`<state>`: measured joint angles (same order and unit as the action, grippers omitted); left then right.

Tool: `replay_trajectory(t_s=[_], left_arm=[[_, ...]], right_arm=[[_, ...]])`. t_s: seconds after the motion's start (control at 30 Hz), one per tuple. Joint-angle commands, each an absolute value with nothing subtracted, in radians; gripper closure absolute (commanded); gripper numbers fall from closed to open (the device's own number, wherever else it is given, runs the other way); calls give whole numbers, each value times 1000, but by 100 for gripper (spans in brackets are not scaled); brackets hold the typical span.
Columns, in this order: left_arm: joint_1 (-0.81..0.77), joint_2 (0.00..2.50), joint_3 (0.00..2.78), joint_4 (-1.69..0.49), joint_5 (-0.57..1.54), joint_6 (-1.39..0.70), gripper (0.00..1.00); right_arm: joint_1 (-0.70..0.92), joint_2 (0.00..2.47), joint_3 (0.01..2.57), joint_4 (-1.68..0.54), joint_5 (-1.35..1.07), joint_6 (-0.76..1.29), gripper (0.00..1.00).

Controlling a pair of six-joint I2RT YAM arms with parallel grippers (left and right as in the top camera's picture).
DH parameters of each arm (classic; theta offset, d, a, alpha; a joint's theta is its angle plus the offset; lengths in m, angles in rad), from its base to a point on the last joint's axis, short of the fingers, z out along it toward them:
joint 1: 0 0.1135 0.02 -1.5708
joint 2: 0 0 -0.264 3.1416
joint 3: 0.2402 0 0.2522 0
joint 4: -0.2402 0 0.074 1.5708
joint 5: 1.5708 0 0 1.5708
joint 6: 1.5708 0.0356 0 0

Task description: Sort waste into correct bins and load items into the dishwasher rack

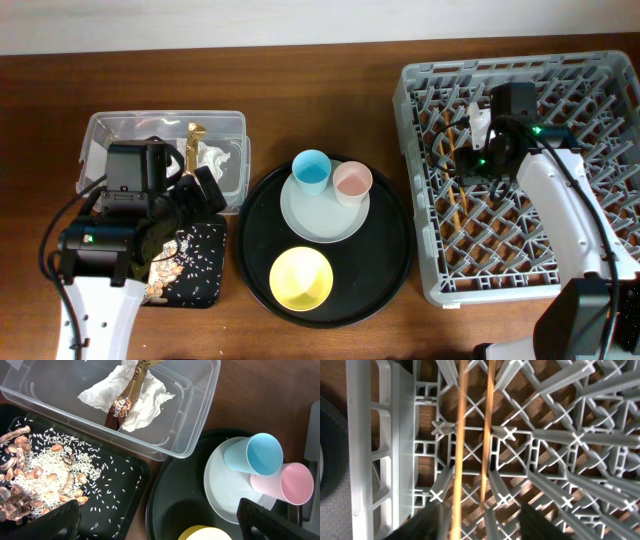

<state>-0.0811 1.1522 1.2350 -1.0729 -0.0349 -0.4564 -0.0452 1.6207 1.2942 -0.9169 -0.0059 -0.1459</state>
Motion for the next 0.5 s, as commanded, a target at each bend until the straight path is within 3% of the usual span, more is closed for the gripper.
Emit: replay_trajectory(t_s=[0.0, 0.07, 0.1, 0.2, 0.3, 0.47], left_arm=[[-84, 1153, 1231, -1071, -49, -451, 1], [-84, 1153, 1231, -1071, -49, -451, 1], [-84, 1153, 1231, -1071, -49, -451, 1], [-84, 1153, 1231, -1071, -49, -451, 1], [-84, 1153, 1231, -1071, -49, -451, 1], [-84, 1153, 1231, -1025, -49, -451, 1]], right_arm=[[-46, 1623, 1319, -932, -20, -127, 41], [-46, 1623, 1319, -954, -149, -84, 28], [-46, 1623, 1319, -984, -347, -84, 22], [-44, 1623, 1319, -1127, -782, -85, 16], [46, 1623, 1314, -1246, -815, -100, 15], [389, 1623, 1259, -1164, -739, -91, 15]])
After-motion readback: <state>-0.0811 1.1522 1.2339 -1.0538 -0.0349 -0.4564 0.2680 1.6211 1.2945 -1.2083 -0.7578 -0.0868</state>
